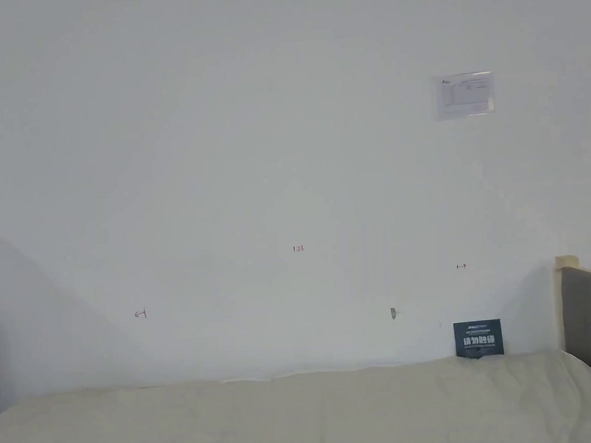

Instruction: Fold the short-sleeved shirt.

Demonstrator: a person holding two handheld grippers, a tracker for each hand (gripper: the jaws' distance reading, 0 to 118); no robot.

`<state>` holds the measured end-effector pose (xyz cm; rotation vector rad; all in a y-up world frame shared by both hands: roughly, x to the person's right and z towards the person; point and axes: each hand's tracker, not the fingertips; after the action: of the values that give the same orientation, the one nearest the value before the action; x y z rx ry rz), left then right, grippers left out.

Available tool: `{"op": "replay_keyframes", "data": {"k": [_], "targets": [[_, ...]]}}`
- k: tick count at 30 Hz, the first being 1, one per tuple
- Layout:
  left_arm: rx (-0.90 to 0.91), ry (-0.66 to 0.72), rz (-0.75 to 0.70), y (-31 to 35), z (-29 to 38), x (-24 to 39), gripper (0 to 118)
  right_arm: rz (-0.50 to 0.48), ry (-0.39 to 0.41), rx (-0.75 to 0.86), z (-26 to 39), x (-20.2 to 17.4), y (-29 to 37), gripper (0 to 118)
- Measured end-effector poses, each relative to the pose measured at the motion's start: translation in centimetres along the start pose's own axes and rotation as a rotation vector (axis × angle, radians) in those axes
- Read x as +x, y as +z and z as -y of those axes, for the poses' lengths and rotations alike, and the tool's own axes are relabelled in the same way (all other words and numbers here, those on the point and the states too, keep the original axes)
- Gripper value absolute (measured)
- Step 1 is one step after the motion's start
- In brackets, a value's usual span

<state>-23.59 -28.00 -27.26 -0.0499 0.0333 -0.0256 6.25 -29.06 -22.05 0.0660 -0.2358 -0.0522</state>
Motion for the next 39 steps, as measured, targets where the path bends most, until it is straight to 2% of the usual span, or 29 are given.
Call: {"op": "replay_keyframes", "data": {"k": [1, 3, 6, 8, 10, 11, 12, 13, 16, 19, 21, 24, 27, 28, 31, 32, 33, 34, 37, 39], "targets": [[0.003, -0.013, -0.004, 0.0, -0.1, 0.1, 118, 0.001, -0.038, -0.010, 0.1, 0.2, -0.1, 118], [0.024, -0.094, -0.027, -0.1, -0.2, 0.6, 118, -0.014, -0.179, -0.026, 0.4, 1.2, -0.4, 118], [0.099, -0.412, -0.078, -0.6, -0.7, 2.9, 118, -0.076, -0.590, -0.124, 1.9, 4.0, -1.1, 118], [0.197, -0.778, -0.140, -0.9, -0.3, 5.4, 118, -0.061, -0.943, -0.218, 4.1, 6.3, -1.9, 118], [0.274, -1.035, -0.198, -1.3, 0.8, 6.9, 118, 0.004, -1.166, -0.251, 6.1, 7.7, -1.9, 118], [0.277, -1.062, -0.192, -0.8, 0.2, 7.3, 118, 0.046, -1.225, -0.255, 7.0, 8.2, -1.6, 118], [0.276, -1.066, -0.173, -0.7, 0.0, 7.4, 118, 0.077, -1.229, -0.253, 7.4, 8.5, -1.4, 118], [0.264, -1.035, -0.133, -0.5, -0.4, 7.3, 118, 0.103, -1.193, -0.253, 7.5, 8.7, -1.2, 118], [0.235, -0.958, -0.088, 0.3, -2.1, 6.8, 118, 0.069, -1.059, -0.246, 7.0, 8.6, -0.9, 118], [0.220, -0.883, -0.083, 0.4, -2.6, 6.3, 118, 0.028, -1.013, -0.204, 5.6, 8.4, -0.9, 118], [0.179, -0.771, -0.049, 0.8, -3.5, 5.7, 118, 0.015, -0.941, -0.166, 4.0, 8.1, -0.8, 118], [0.106, -0.485, -0.017, -0.2, -3.8, 3.9, 118, 0.012, -0.705, -0.084, 1.0, 6.6, -0.4, 118], [0.033, -0.122, 0.021, -1.1, -2.6, 1.5, 118, -0.075, -0.459, 0.040, -1.5, 4.1, 0.5, 118], [0.015, -0.024, 0.067, -1.5, -2.2, 0.7, 118, -0.087, -0.351, 0.104, -2.1, 3.0, 1.1, 118], [0.017, 0.096, 0.097, -0.7, -0.9, 0.3, 118, -0.071, -0.088, 0.260, -1.9, 0.7, 1.8, 117], [0.017, 0.089, 0.076, -0.8, -0.7, 0.1, 118, -0.040, -0.023, 0.282, -1.5, 0.0, 1.8, 117], [0.017, 0.085, 0.069, -1.0, -0.5, 0.1, 118, -0.009, 0.017, 0.256, -1.1, -0.3, 1.8, 117], [0.021, 0.073, 0.065, -1.2, -0.4, 0.0, 118, -0.014, 0.015, 0.212, -0.8, -0.3, 1.7, 117], [0.065, -0.009, 0.026, -0.2, -0.2, 0.9, 118, -0.070, -0.095, 0.134, 0.0, -0.1, 1.4, 117], [0.075, -0.037, 0.019, 0.2, -0.1, 1.3, 118, -0.043, -0.112, 0.112, 0.2, 0.2, 1.1, 117]]}}
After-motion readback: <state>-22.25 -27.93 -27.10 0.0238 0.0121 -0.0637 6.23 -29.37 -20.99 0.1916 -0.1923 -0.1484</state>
